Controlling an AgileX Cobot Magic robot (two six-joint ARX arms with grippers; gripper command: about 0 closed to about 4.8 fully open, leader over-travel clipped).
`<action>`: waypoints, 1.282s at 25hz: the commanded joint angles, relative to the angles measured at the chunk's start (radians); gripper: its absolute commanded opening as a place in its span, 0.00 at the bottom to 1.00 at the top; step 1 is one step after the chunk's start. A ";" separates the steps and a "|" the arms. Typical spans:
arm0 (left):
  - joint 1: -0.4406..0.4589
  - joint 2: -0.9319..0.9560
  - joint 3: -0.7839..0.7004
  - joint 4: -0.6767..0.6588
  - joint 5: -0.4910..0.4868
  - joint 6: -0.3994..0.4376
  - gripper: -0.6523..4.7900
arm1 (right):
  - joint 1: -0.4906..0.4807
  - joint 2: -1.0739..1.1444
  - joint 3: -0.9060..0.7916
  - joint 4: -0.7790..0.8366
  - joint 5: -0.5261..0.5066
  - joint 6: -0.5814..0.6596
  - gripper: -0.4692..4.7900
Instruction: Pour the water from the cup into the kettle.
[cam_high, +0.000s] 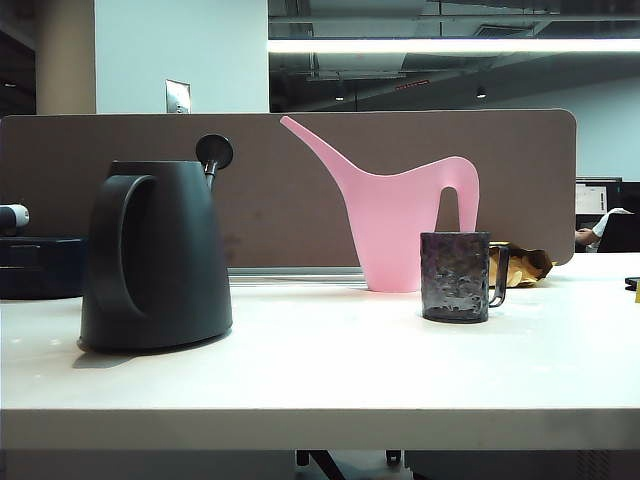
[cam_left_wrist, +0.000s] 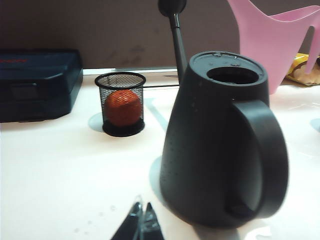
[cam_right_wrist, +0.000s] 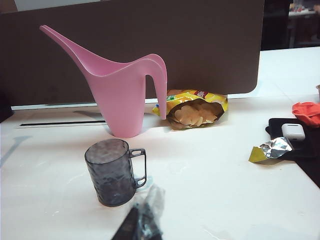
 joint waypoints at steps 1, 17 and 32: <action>-0.001 0.001 0.001 0.008 0.063 0.004 0.11 | 0.000 0.105 0.095 -0.004 -0.003 0.005 0.08; -0.001 0.001 0.002 0.009 0.157 -0.012 0.11 | 0.000 0.771 0.277 0.258 -0.187 -0.008 0.58; -0.001 0.001 0.002 0.009 0.156 -0.012 0.11 | 0.002 1.321 0.304 0.623 -0.249 -0.008 0.84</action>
